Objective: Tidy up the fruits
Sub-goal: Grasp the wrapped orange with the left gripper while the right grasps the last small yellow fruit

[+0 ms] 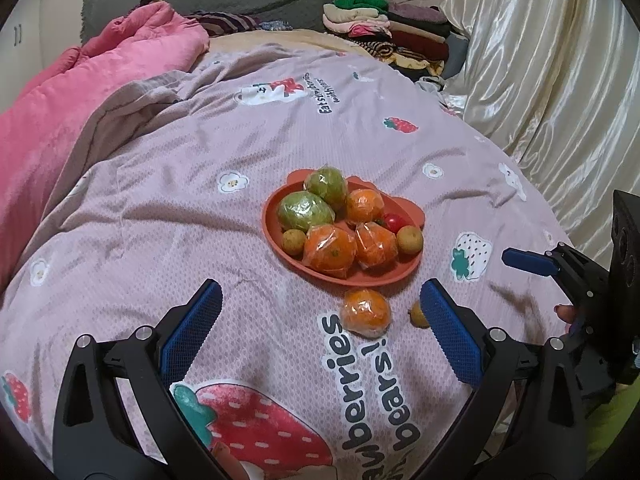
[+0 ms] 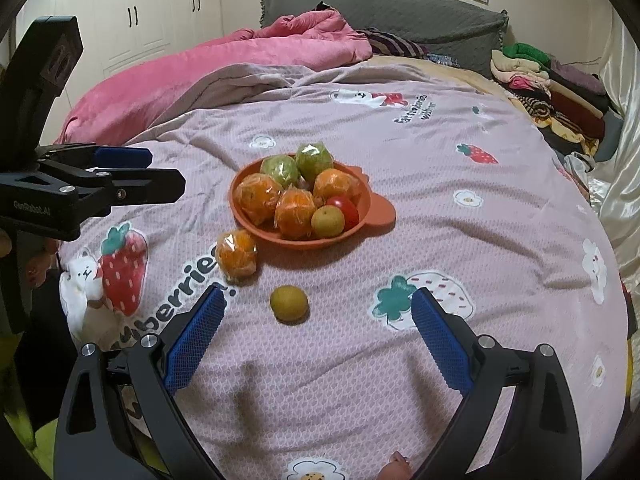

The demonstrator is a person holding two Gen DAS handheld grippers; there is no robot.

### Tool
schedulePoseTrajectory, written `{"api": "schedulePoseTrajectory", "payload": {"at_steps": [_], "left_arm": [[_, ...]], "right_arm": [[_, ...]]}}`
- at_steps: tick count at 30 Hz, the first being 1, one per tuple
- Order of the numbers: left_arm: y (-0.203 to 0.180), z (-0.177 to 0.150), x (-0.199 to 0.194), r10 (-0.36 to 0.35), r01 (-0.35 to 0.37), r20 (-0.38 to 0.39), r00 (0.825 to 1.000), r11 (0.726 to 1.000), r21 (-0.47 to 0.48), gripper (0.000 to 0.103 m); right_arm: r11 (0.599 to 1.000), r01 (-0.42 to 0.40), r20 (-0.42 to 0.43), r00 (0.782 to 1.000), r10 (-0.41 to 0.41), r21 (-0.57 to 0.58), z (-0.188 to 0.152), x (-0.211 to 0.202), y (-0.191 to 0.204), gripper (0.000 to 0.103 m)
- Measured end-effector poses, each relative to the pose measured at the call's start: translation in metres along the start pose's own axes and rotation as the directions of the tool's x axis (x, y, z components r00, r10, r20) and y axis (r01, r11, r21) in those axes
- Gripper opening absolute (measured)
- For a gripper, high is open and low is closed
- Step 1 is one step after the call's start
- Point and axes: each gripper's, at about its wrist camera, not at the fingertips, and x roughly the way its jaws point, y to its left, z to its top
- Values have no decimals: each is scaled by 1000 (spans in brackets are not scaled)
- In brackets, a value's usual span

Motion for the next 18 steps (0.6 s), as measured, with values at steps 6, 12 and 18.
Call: {"api": "schedulePoseTrajectory", "payload": {"at_steps": [6,12,18], "left_arm": [[-2,-3,5,-4,4,-11,1000,1000,3,93],[-2,-10,14,-18,18,-37,999,1000,2,93],[0,-18,23,-34,34,-60,998,999,-7,93]], "right_arm": [[1000,-6,-11,1000,6,0,-5,5,0,94],[1000,-17,-30,999,17,-8,-9,13,2,94],[1000,-24,-51,998,23,-17,-13,23,2,92]]}}
